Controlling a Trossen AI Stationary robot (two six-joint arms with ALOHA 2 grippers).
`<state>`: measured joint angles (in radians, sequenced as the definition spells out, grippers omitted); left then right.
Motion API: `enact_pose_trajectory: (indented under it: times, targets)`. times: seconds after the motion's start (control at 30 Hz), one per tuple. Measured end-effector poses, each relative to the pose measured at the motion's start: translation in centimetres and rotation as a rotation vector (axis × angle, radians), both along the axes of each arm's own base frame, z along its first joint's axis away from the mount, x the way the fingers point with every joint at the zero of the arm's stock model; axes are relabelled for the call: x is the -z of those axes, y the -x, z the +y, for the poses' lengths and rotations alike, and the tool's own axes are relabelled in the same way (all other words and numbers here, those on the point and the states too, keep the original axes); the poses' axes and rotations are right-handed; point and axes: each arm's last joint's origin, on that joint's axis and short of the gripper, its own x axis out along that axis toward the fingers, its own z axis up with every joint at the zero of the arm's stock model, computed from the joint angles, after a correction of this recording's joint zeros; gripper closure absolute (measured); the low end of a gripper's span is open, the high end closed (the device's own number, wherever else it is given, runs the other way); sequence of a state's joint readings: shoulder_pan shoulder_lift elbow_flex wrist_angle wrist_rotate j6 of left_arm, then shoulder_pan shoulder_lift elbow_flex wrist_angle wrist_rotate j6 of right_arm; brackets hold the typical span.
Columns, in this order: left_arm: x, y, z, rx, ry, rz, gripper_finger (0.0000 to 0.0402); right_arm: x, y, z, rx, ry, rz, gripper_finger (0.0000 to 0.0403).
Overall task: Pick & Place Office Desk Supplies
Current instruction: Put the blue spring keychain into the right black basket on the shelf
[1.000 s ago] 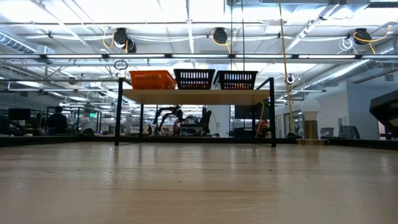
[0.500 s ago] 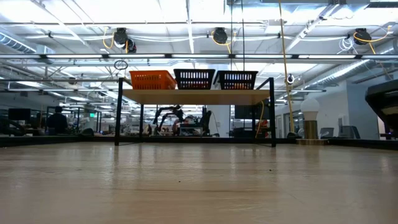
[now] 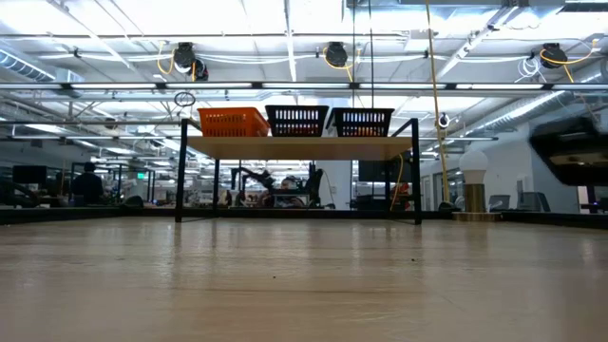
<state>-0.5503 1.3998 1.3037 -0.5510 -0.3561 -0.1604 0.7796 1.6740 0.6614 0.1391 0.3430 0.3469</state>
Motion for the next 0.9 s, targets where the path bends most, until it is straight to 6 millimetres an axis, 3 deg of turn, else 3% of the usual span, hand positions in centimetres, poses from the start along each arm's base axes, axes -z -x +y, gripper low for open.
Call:
enact_pose_trajectory:
  times: [0.17,0.37,0.47,0.7,0.9]
  targets:
    - [0.0,0.0,0.0,0.0,0.0,0.0,0.0252,-1.0,-1.1,-0.1,0.013,0.09,-0.202,0.0396]
    - [0.0,0.0,0.0,-0.008,-0.004,-0.005,0.0252,-4.4,-2.3,-1.4,0.089,0.203,-0.405,0.0398]
    - [0.0,0.0,0.0,-0.009,-0.004,-0.006,0.0252,-7.1,-2.9,-2.7,0.148,0.237,-0.525,0.0398]
    - [-0.1,0.0,0.0,-0.01,-0.001,-0.01,0.0252,-13.6,-3.4,-7.0,0.245,0.327,-0.773,0.0398]
    - [-0.1,-0.1,0.0,-0.01,0.0,-0.011,0.0252,-17.5,-2.9,-12.4,0.384,0.508,-0.878,0.0398]
